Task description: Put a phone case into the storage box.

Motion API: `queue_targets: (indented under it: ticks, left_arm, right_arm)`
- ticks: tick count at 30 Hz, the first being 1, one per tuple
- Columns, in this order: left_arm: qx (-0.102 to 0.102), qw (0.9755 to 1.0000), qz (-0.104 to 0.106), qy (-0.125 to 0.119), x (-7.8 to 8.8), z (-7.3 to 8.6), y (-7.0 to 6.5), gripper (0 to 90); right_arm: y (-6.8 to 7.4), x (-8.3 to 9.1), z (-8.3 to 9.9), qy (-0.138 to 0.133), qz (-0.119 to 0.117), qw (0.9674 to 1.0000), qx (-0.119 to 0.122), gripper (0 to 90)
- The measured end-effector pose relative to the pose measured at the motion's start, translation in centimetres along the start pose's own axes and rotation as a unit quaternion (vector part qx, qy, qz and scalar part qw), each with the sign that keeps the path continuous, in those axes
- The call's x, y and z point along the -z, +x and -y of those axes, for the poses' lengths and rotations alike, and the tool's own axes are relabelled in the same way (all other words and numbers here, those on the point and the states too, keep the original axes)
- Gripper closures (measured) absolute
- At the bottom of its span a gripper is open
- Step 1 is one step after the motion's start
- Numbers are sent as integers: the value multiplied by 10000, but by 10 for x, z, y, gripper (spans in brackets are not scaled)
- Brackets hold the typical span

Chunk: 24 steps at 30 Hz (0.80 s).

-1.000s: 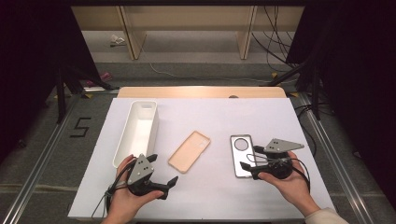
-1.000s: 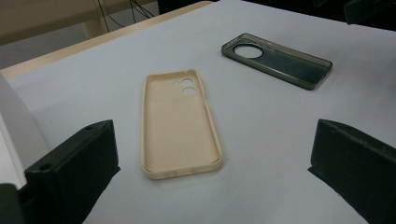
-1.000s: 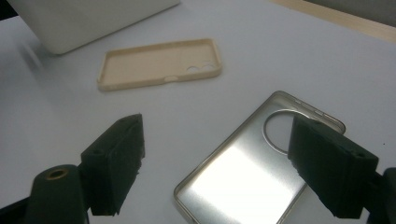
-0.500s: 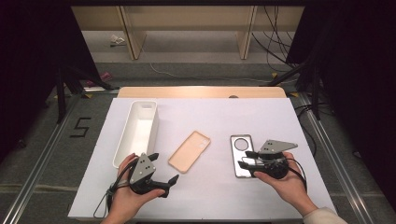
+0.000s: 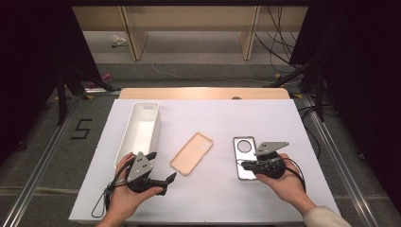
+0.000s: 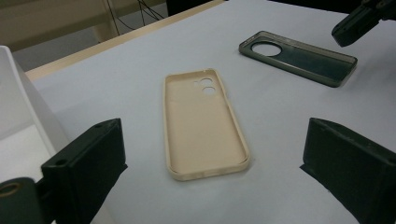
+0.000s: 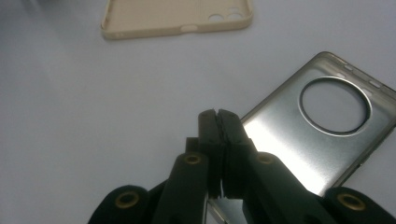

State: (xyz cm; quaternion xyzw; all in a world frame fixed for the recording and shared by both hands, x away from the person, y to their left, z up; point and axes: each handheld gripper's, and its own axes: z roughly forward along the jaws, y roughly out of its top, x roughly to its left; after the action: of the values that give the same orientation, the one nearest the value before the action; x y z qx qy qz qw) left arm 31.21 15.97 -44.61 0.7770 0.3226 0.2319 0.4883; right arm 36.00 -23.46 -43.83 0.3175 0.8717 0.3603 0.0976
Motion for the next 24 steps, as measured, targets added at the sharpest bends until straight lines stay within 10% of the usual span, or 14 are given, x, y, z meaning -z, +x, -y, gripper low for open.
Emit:
queue_targets:
  ticks: [9,24]
  left_arm:
    - [-102,9999,28,32,2,-1,-1,58]
    - [-158,9999,35,23,12,1,8,69]
  right_arm:
    - [2,-19,-4,673,-63,9977,81,900]
    - [0,-26,-2,1063,-26,9943,42,900]
